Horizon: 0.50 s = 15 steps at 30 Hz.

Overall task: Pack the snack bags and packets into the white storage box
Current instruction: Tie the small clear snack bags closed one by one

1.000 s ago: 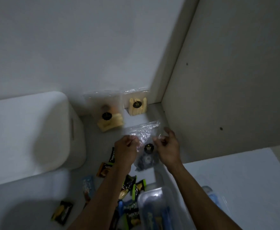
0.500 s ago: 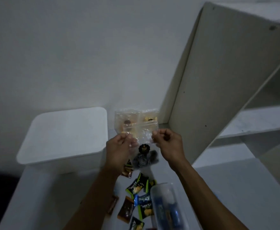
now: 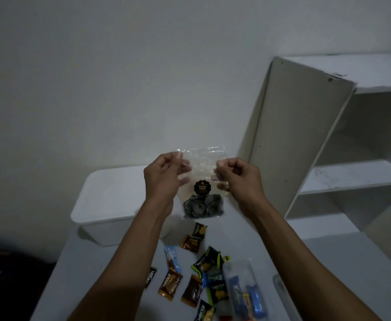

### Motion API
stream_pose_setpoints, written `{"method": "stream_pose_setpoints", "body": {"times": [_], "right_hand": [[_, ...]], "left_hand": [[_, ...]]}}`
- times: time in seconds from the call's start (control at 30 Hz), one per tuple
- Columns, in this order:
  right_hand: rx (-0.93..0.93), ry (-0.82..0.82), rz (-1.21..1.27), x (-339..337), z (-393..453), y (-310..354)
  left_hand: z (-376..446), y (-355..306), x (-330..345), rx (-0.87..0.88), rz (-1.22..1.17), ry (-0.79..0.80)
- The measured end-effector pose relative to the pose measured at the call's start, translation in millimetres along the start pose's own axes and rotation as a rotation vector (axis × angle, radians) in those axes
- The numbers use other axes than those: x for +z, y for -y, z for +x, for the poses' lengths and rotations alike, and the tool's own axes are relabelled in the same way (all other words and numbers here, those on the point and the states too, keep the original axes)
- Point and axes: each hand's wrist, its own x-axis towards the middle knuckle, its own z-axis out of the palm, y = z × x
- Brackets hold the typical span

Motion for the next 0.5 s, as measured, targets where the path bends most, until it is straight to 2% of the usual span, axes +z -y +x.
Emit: {"method": "stream_pose_setpoints", "body": {"times": [0.27,0.4,0.5], "right_hand": [[-0.068,0.081,-0.118,-1,-4,25],[-0.182,0.152,-0.31,-3,-1,36],[-0.285,0.238,-0.551,2,3,49]], "left_hand": [[-11,-7,-4,0.006,0.009,-0.042],[-16,-7,-4,0.06,0.077,-0.075],[-20,-10,-5,0.099,0.128,-0.067]]}}
